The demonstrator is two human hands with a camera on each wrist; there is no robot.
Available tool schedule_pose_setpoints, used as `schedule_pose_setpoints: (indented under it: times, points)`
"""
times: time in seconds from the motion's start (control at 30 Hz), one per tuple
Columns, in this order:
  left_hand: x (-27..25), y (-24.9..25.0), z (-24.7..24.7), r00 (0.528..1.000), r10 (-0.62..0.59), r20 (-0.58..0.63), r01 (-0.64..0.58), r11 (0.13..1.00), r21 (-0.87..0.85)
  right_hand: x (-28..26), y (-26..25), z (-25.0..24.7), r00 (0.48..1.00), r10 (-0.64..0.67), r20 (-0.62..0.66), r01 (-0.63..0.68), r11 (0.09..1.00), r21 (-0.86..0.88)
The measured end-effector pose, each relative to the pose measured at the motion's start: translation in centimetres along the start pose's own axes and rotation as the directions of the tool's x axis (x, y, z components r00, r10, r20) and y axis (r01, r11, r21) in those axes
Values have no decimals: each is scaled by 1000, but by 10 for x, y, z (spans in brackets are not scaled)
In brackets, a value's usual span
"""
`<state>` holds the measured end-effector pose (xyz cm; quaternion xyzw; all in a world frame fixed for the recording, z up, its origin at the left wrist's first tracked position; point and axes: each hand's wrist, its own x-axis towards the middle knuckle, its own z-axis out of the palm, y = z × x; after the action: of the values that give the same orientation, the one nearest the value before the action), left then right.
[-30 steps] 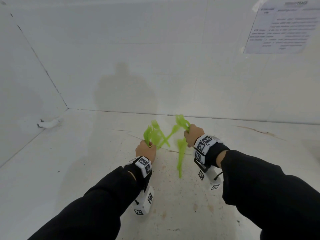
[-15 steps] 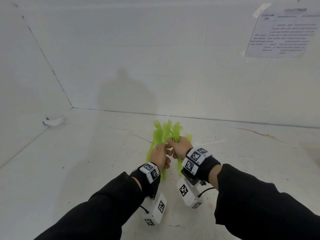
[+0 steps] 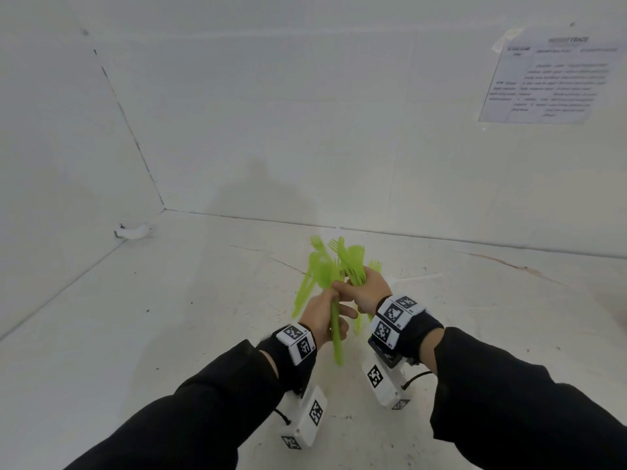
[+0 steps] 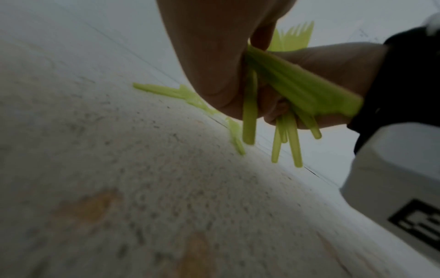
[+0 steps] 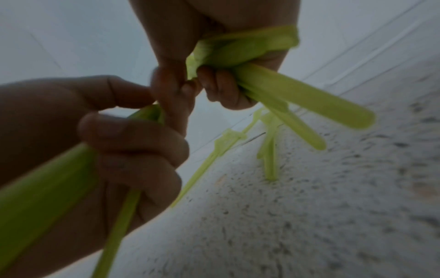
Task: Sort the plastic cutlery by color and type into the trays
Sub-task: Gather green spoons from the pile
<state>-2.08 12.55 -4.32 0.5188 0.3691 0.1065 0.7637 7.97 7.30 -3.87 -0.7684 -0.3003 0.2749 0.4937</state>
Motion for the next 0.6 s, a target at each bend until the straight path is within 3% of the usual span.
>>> schedule_pose_setpoints:
  times: [0.07,0.2,0.3,0.4,0.53,0.6]
  points:
    - [-3,-4,1,1000,-4,-8,4,1000,-8,-4,1,-2,999,24,25,-24,1000,-2]
    - [-12,-7,5,999,-38,18,39,997,-64,-13,-3,-4,994,66,87,-82,978,193]
    - [-19,-8,7,999,-46,23,48,996,-69,-19,-3,-4,996,52,75,-62,989,134]
    - [-23,-12,10,1000,-12,-20,10,997,-79,-26,-3,-5,996,58,72,-61,997,44]
    - [-22,-13,13,993,35,-110,-53,984,-171,-37,-2,-6,994,81,76,-95,971,218]
    - [-23,-14,15,991,61,-117,-80,984,-158,-43,-1,-6,996,41,85,-59,975,214]
